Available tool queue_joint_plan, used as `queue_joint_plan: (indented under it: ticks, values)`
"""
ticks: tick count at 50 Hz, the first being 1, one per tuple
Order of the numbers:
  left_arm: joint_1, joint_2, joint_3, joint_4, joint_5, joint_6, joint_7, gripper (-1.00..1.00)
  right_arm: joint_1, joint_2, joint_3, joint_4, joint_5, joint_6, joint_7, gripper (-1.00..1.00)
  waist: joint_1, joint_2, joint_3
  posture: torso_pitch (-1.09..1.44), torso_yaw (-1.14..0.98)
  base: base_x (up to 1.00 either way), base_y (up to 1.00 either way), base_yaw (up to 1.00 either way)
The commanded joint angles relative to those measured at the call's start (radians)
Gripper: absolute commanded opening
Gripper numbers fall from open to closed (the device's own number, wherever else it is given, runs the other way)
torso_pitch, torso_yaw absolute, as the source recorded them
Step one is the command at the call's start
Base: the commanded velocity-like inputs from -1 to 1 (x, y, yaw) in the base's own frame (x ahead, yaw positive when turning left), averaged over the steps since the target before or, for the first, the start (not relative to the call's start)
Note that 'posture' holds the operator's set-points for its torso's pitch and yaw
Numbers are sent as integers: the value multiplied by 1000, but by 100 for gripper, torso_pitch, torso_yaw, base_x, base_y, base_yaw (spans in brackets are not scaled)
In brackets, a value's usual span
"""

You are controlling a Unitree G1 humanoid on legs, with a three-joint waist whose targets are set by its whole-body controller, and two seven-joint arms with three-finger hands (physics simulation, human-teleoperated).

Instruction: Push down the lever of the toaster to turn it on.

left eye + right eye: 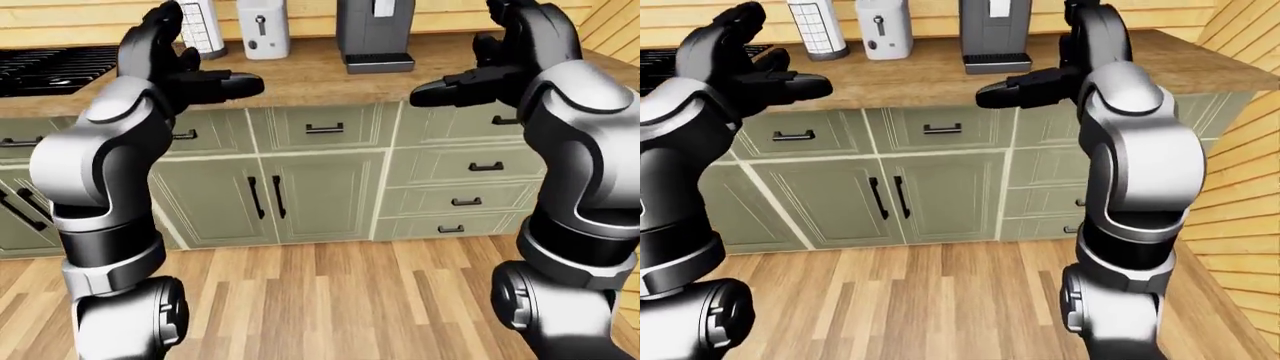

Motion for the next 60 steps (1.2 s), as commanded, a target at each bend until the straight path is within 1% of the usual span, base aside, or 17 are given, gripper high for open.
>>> queue_joint_plan:
  ticks: [1, 11, 15, 16, 18, 23, 27, 29, 31, 38, 42, 43, 45, 50, 53, 55, 60]
  values:
    - [-35, 13, 12, -19, 2, -13, 9, 100, -31, -5, -2, -10, -2, -27, 3, 100, -3, 12, -21, 0, 0, 0, 21, 0]
    - [-52, 21, 11, -20, -1, -4, 10, 100, -44, 3, -1, 8, -8, -35, 10, 100, -4, -44, -22, 0, 0, 0, 21, 0]
    - [-53, 19, 9, -18, -8, -3, 13, 100, -44, -2, -1, 13, -8, -39, 19, 100, 5, -116, -29, 0, 0, 1, 22, 0]
    - [-53, 19, 8, -15, -8, -5, 12, 100, -44, -1, 0, 14, -8, -40, 19, 100, -2, -74, -20, 0, 0, 3, 23, 0]
    - [-52, 19, 7, -17, -8, -4, 13, 100, -48, 0, 2, 17, -9, -40, 20, 100, 6, -100, -27, 0, 0, 3, 24, 0]
    - [-61, 18, 7, -7, -11, -5, 13, 100, -55, -3, 4, 23, -13, -40, 25, 100, 8, -71, -19, 0, 0, 3, 23, 0]
    - [-61, 17, 6, -13, -13, 2, 16, 100, -51, -2, 4, 20, -16, -40, 29, 100, -2, -3, -14, 0, 0, 4, 23, 0]
    - [-58, 19, 8, -16, -14, 2, 15, 100, -52, -3, 3, 19, -17, -39, 30, 100, -15, 47, -38, 0, 0, 3, 23, 0]
    - [-56, 19, 8, -18, -15, 2, 16, 100, -46, 1, 3, 15, -18, -41, 31, 100, -9, 30, -15, 0, 0, 4, 25, 0]
    - [-22, 11, 7, -42, -15, -2, 14, 100, -50, 1, 3, 19, -22, -41, 35, 100, -5, -44, -6, 0, 0, 7, 24, 0]
    - [-22, 11, 8, -48, -14, 5, 14, 100, -63, -3, 4, 26, -24, -38, 38, 100, 4, -117, -13, 0, 0, 9, 24, 0]
    - [-23, 12, 8, -44, -14, 3, 12, 100, -64, -3, 4, 26, -24, -38, 38, 100, -3, -85, -15, 0, 0, 9, 24, 0]
    - [-31, 13, 7, -39, -13, 3, 12, 100, -62, -3, 3, 28, -25, -42, 40, 100, 6, -103, -23, 0, 0, 10, 24, 0]
    - [-31, 11, 8, -46, -14, 8, 14, 100, -46, 2, 0, 17, -24, -46, 38, 100, 5, -64, -11, 0, 0, 12, 24, 0]
    - [-30, 11, 7, -47, -14, 9, 14, 100, -48, -3, -1, 15, -24, -41, 40, 100, -5, -5, -10, 0, 0, 12, 24, 0]
    - [-34, 13, 7, -43, -13, 9, 12, 100, -52, -8, -2, 17, -24, -40, 43, 100, -18, 45, -35, 0, 0, 12, 23, 0]
    - [-31, 15, 10, -43, -14, 9, 11, 100, -58, -4, 3, 33, -25, -51, 42, 100, -5, -2, -9, 0, 0, 17, 24, 0]
